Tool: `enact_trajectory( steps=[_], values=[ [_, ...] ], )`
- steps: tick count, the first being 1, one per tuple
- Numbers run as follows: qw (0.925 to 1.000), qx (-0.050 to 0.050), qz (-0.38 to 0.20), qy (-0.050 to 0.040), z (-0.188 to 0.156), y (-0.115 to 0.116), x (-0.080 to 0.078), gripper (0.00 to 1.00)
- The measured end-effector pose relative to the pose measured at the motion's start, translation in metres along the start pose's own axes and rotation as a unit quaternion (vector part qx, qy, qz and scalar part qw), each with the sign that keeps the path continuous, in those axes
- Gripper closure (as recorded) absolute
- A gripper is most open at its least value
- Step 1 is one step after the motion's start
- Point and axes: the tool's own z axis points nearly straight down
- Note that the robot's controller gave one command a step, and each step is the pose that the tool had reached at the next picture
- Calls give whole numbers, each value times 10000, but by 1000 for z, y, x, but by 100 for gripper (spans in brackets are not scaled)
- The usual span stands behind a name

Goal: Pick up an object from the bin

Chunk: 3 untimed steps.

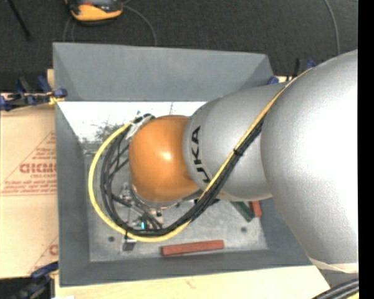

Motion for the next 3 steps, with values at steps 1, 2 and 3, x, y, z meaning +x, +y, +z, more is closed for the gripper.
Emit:
enact_trajectory(
  steps=[1,2,3],
  values=[
    [10000,-10,18,-35,-4,-1,-2,0],
    [9983,-19,585,-17,54,-52,-34,100],
    [9983,-20,590,-18,54,-52,-34,100]
  ],
)
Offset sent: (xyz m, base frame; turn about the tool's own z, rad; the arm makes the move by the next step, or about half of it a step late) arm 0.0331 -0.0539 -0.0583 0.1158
